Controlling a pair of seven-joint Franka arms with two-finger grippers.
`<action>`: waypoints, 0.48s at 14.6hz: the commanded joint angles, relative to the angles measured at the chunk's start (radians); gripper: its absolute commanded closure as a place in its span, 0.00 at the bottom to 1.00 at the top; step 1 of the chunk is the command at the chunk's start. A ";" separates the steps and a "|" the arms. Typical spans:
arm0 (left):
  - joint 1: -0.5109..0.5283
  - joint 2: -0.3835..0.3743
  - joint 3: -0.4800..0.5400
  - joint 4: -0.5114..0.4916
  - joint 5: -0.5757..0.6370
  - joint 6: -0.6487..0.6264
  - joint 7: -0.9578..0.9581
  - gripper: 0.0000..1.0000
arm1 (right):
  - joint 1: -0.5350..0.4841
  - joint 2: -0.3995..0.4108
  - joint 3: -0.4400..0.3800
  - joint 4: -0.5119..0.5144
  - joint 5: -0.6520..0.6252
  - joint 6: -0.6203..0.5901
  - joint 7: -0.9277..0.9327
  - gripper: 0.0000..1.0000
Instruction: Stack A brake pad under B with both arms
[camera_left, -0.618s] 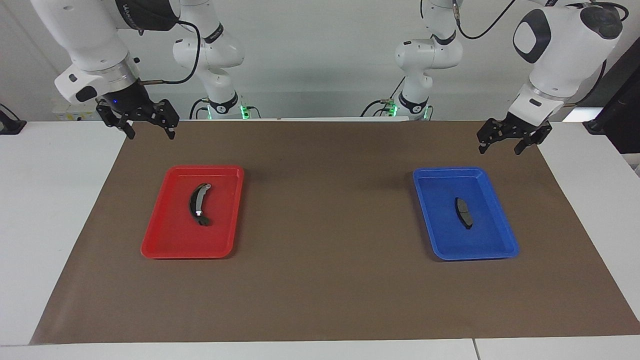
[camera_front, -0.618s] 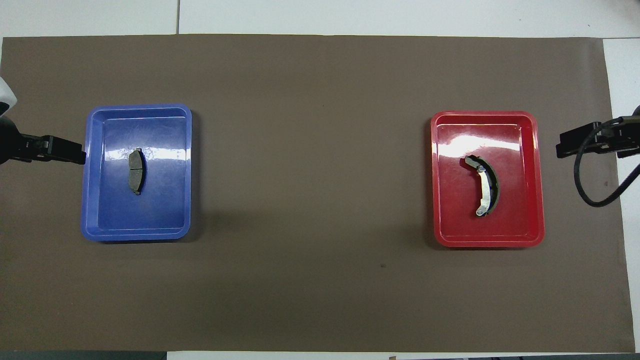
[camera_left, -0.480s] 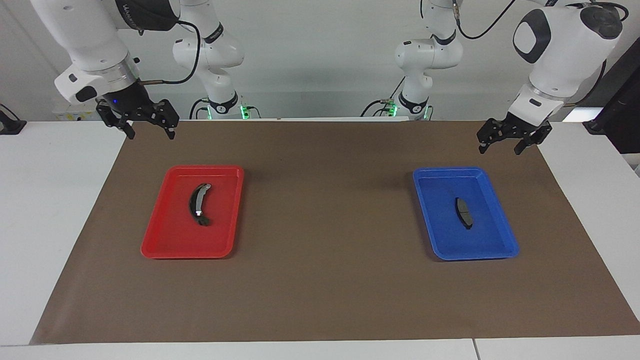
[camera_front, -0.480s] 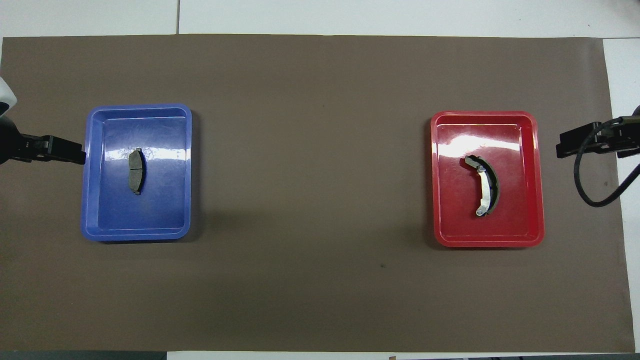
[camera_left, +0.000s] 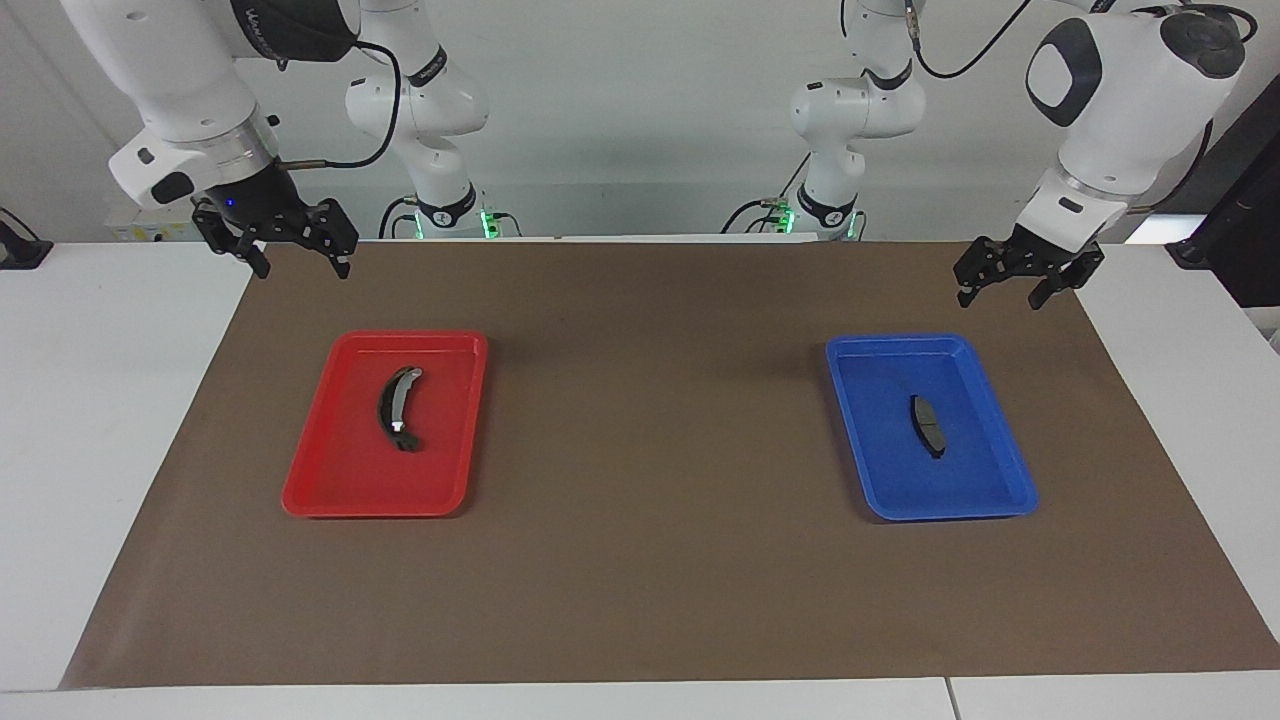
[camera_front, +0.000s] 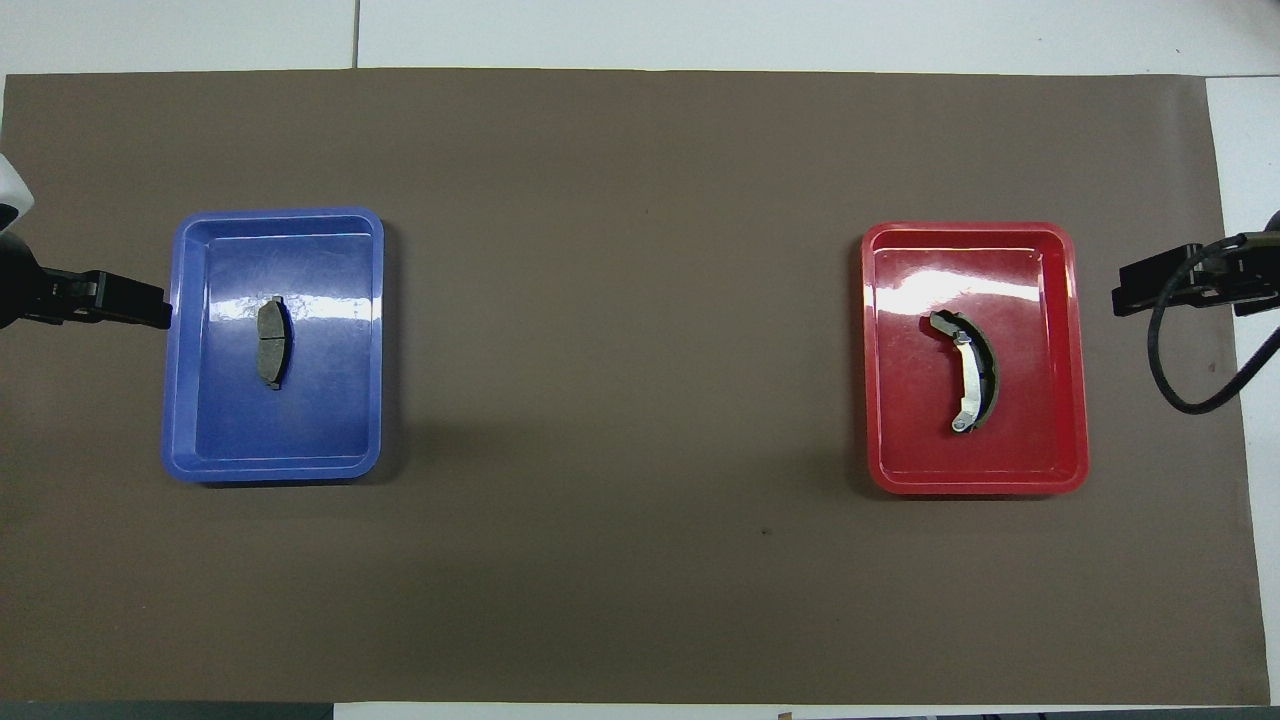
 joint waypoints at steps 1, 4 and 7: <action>0.002 -0.015 0.001 -0.011 0.009 0.011 -0.001 0.00 | -0.006 -0.008 0.002 -0.010 0.007 0.002 -0.018 0.00; 0.002 -0.015 0.001 -0.012 0.009 0.011 -0.001 0.00 | -0.009 -0.009 0.002 -0.018 0.007 0.004 -0.018 0.00; 0.002 -0.015 0.001 -0.011 0.009 0.011 -0.001 0.00 | -0.009 -0.011 0.002 -0.021 0.007 0.004 -0.018 0.00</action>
